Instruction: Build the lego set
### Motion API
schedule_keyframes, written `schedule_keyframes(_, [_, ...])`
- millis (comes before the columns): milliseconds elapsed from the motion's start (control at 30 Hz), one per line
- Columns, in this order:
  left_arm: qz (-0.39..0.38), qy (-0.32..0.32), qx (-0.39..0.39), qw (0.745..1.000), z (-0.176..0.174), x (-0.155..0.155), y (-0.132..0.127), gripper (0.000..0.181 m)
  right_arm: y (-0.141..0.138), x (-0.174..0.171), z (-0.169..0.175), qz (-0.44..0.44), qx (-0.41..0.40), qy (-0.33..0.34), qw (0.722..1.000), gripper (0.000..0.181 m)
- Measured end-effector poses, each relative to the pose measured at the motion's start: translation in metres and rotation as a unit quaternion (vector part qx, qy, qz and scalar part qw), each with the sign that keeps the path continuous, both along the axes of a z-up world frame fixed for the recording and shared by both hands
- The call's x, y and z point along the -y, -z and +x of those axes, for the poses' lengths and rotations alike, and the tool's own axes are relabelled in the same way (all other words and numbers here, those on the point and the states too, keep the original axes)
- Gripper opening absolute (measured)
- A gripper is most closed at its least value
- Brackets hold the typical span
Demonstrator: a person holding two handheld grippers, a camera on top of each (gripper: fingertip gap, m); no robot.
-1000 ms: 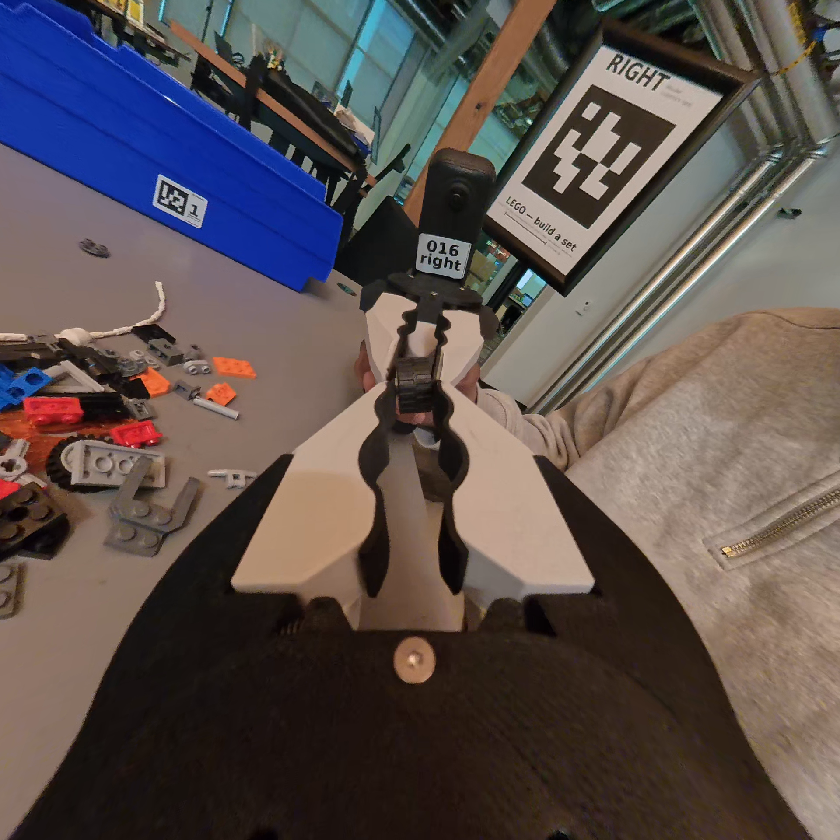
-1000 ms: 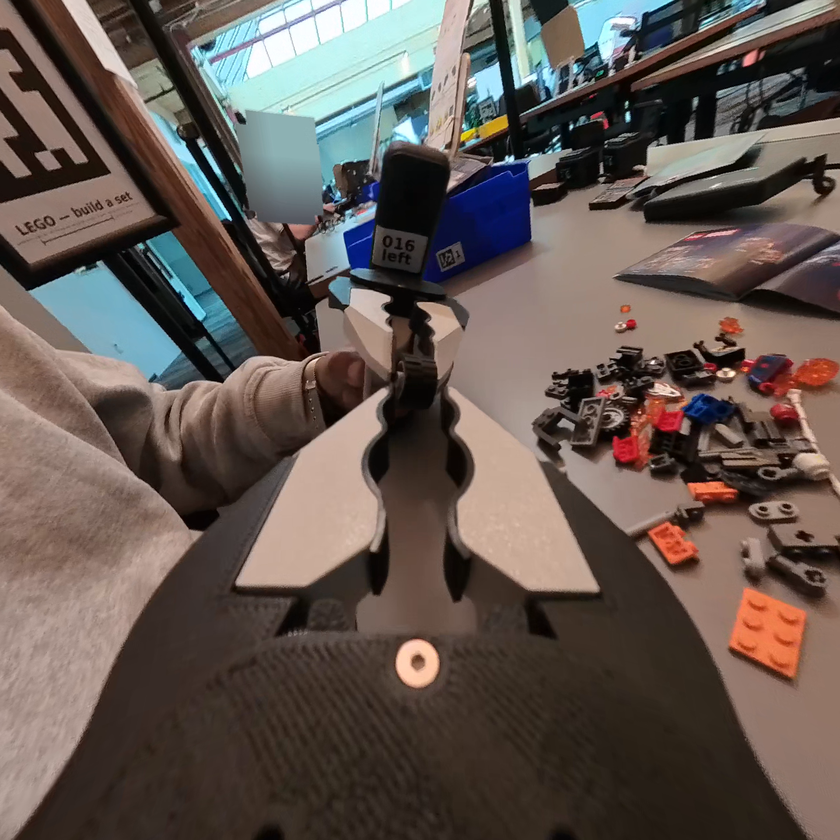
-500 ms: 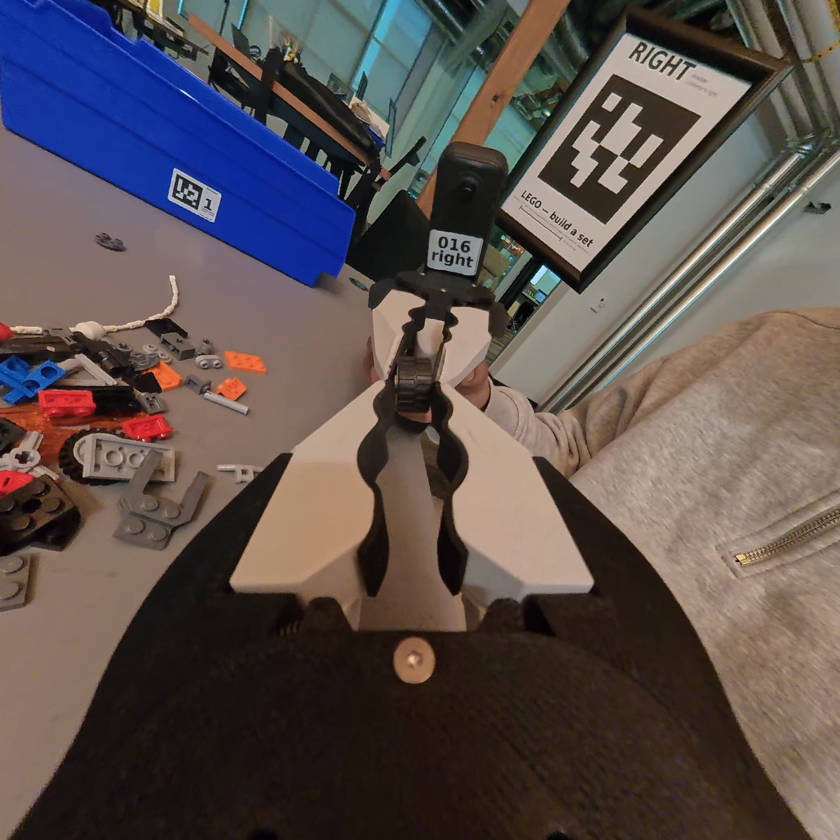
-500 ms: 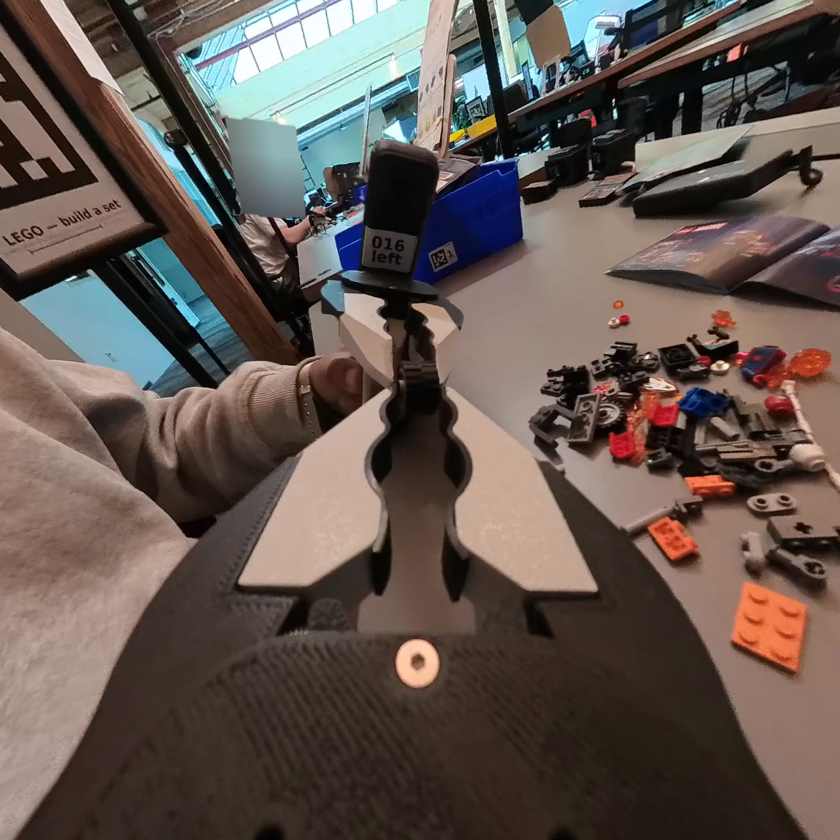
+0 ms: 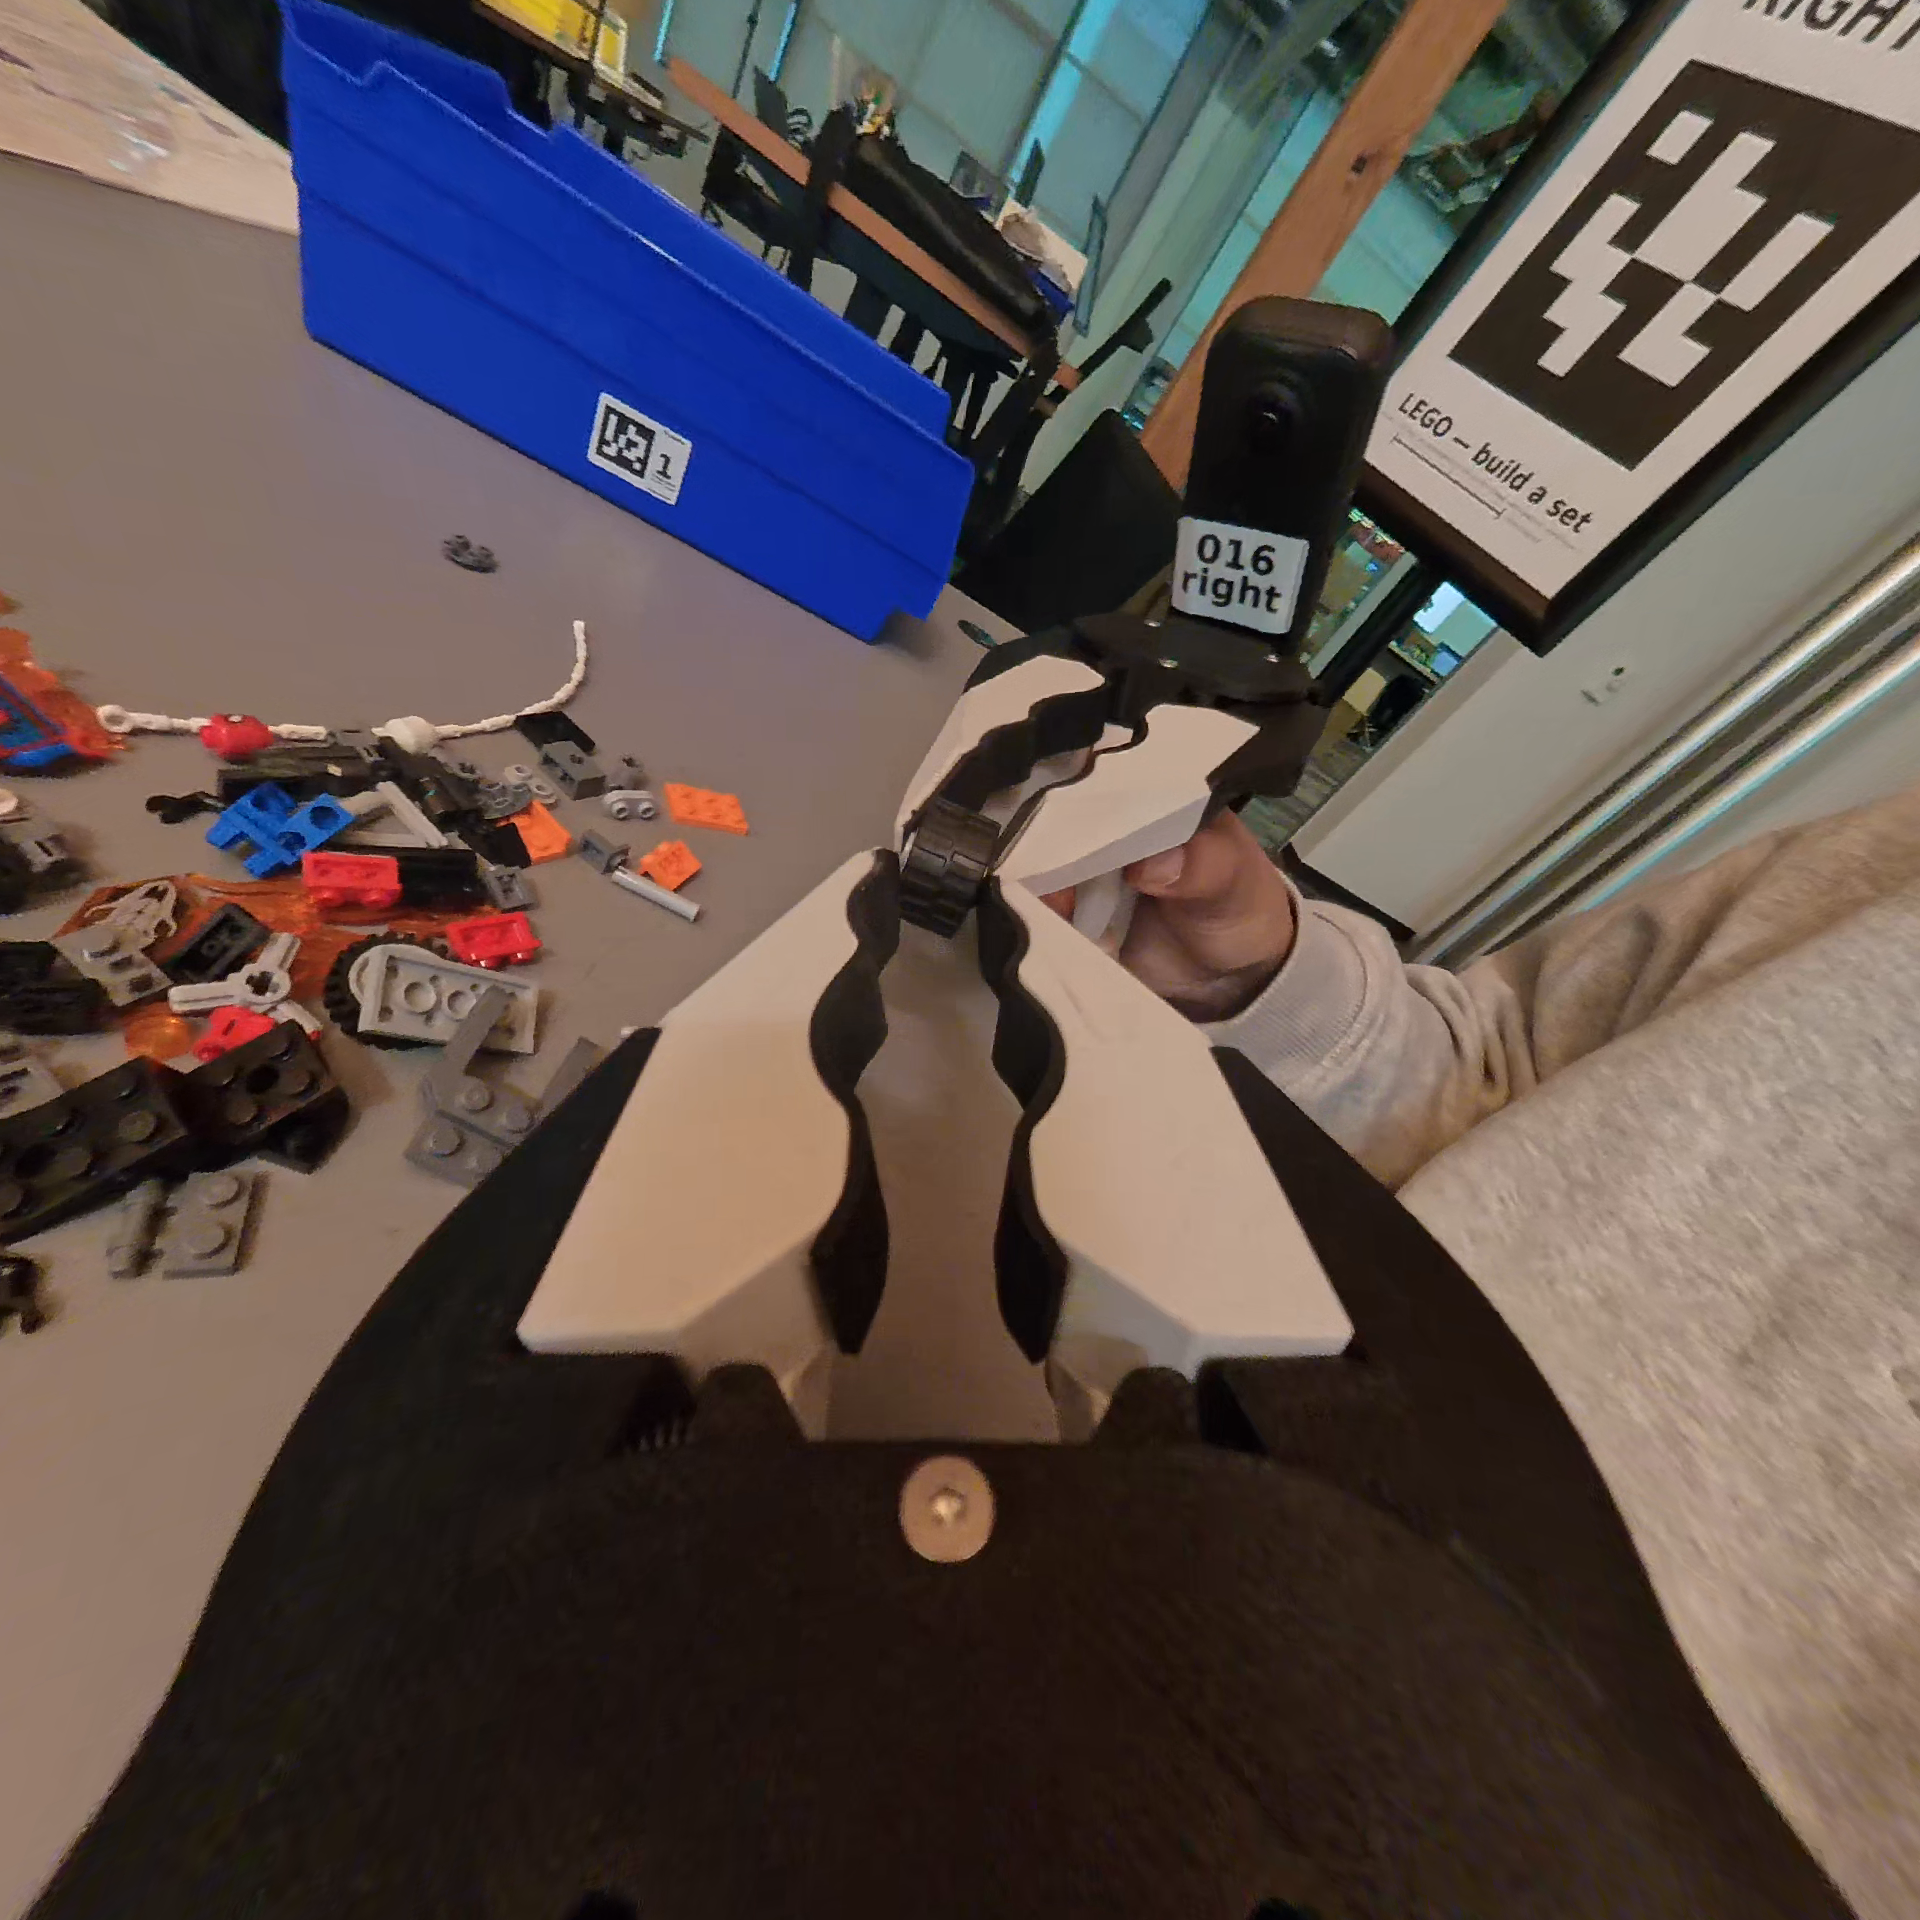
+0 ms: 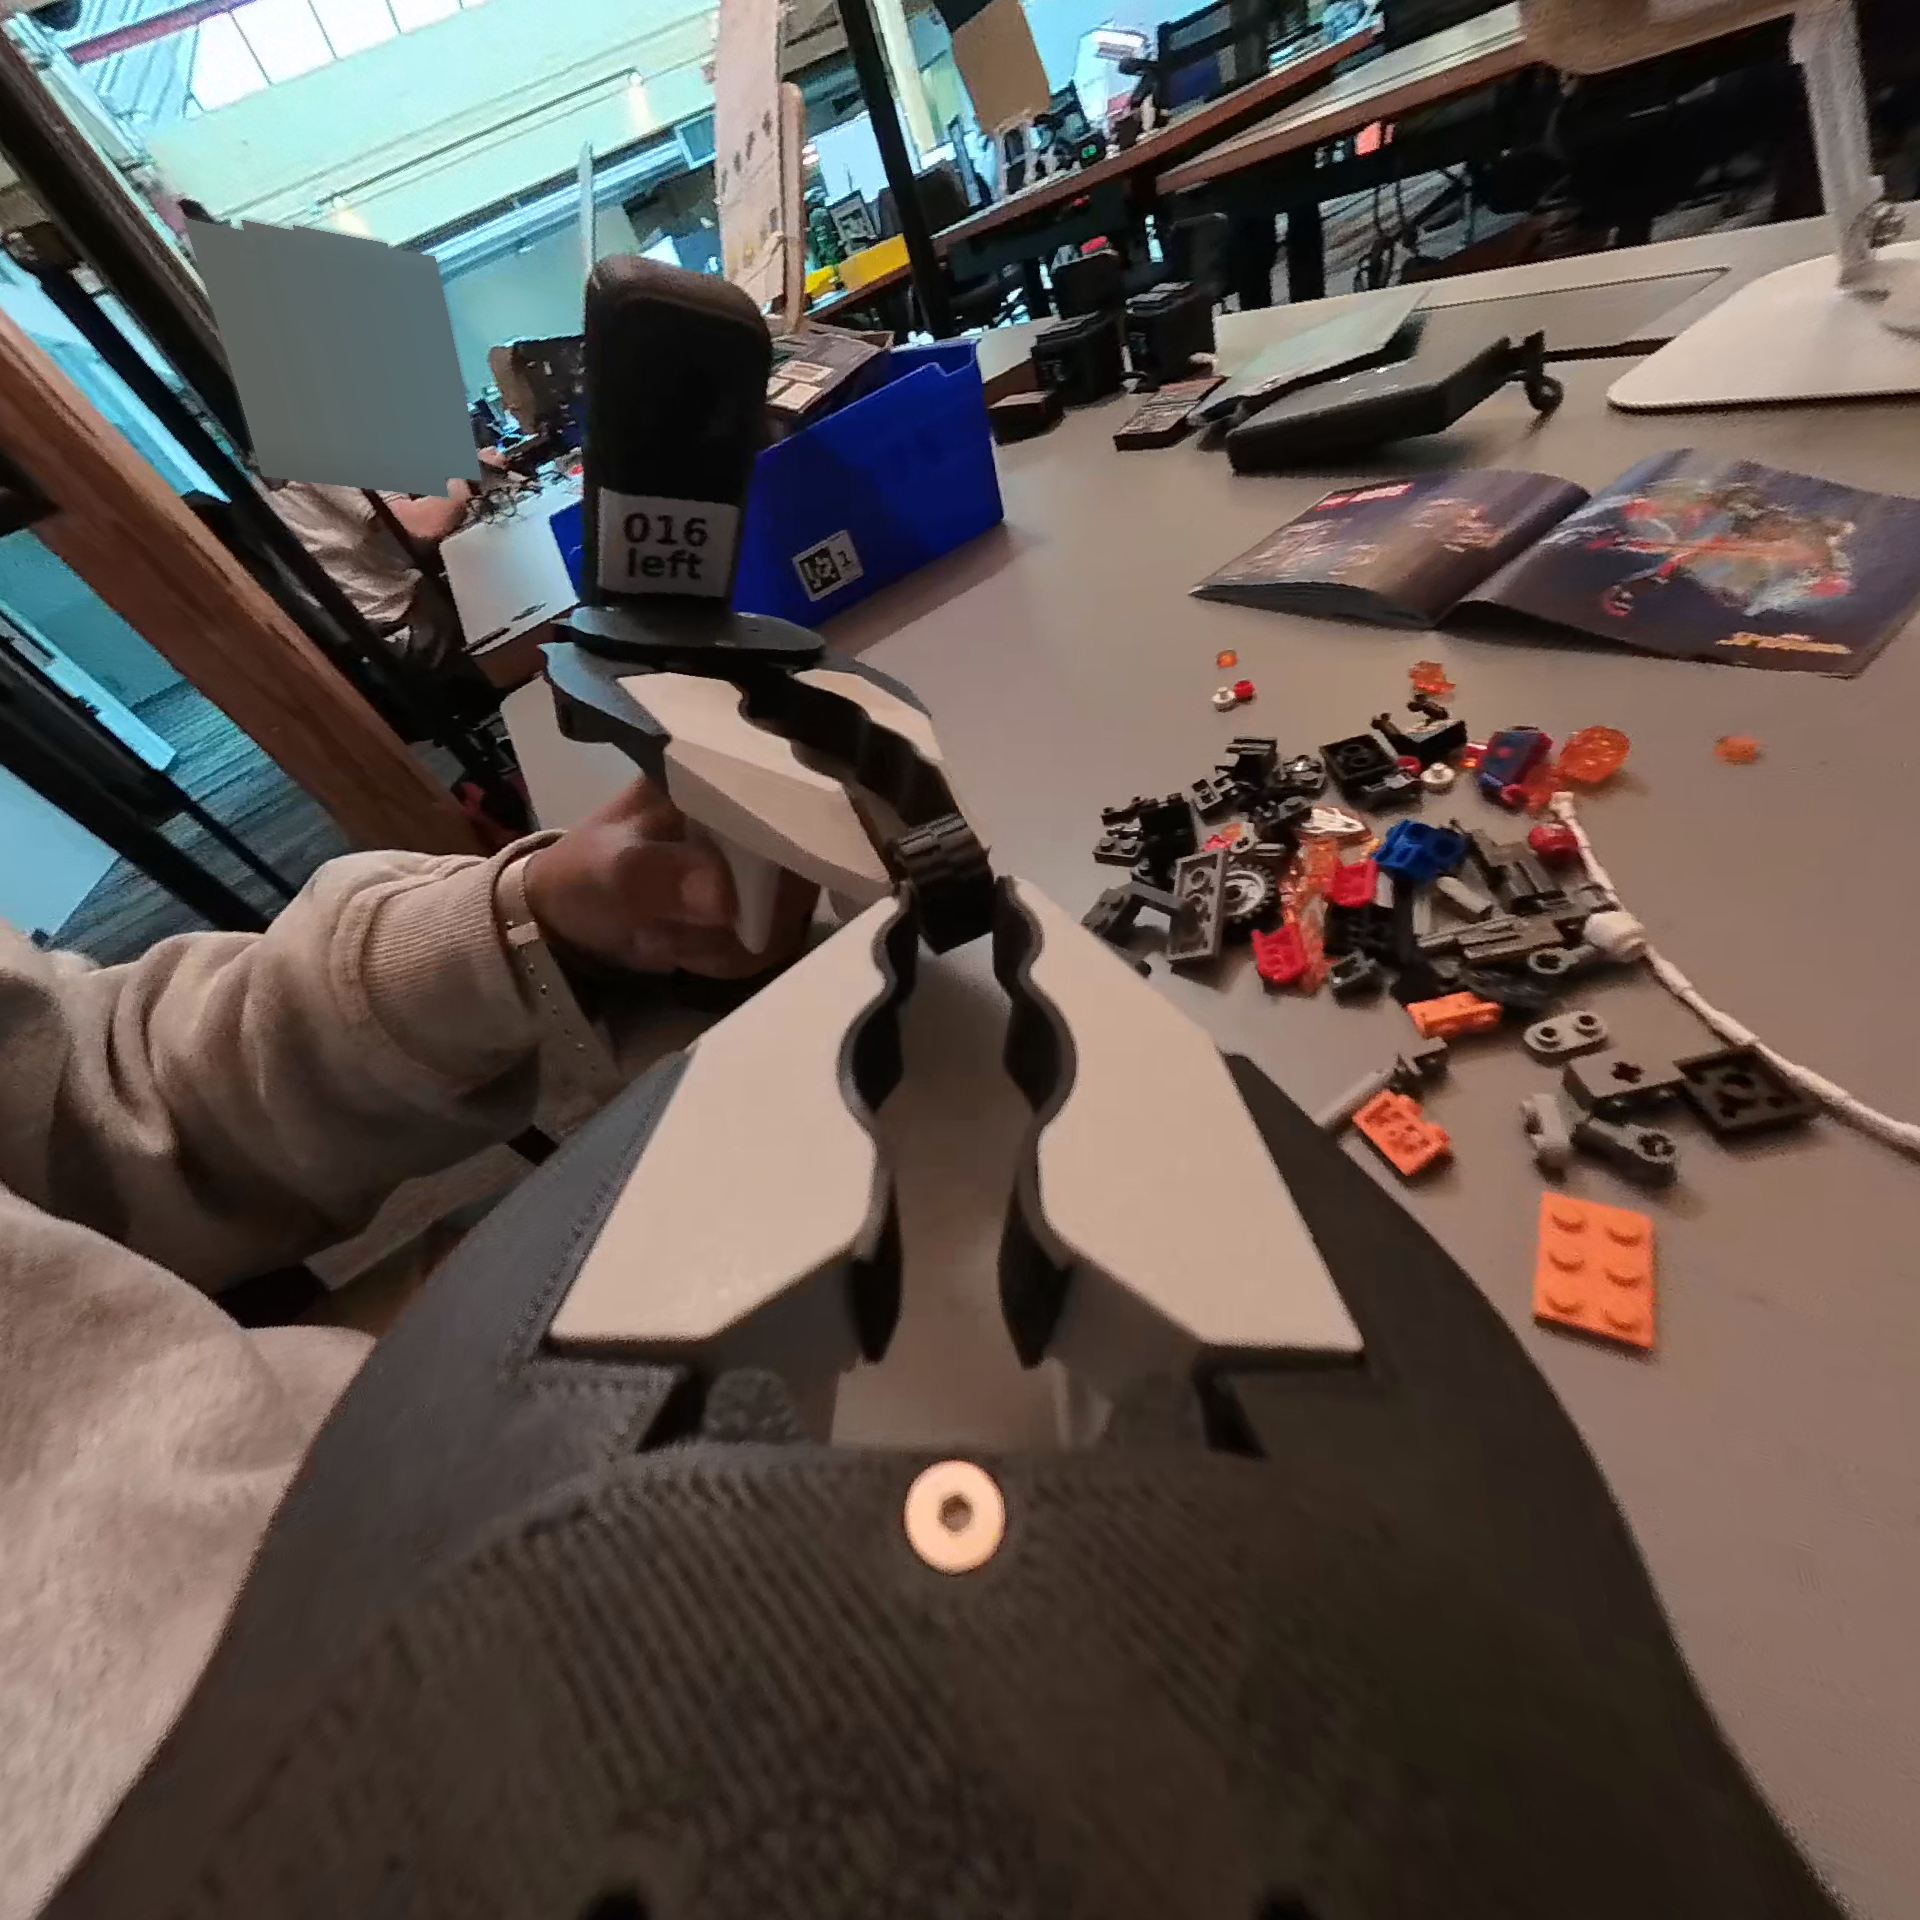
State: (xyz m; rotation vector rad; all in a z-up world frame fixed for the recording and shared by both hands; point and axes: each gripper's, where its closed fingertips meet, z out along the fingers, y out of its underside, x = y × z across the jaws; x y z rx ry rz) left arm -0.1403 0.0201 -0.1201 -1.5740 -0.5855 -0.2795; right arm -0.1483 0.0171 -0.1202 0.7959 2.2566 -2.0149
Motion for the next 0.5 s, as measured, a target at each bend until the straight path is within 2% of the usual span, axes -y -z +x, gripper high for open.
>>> schedule_keyframes(200, [0.0, -0.02, 0.003, 1.0, -0.004, 0.0, 0.0, 0.016, 0.0, 0.0, -0.005, -0.007, 0.01, 0.024, 1.0, 0.011])
schedule_keyframes(367, [0.031, -0.021, 0.002, 0.999, -0.006, 0.0, -0.007, 0.016, -0.005, -0.001, -0.004, -0.053, 0.048, -0.003, 0.997, 0.013])
schedule_keyframes(500, [0.022, -0.034, -0.033, 0.999, -0.006, 0.001, -0.01, 0.015, -0.007, 0.0, -0.002, -0.054, 0.038, -0.004, 0.998, 0.013])
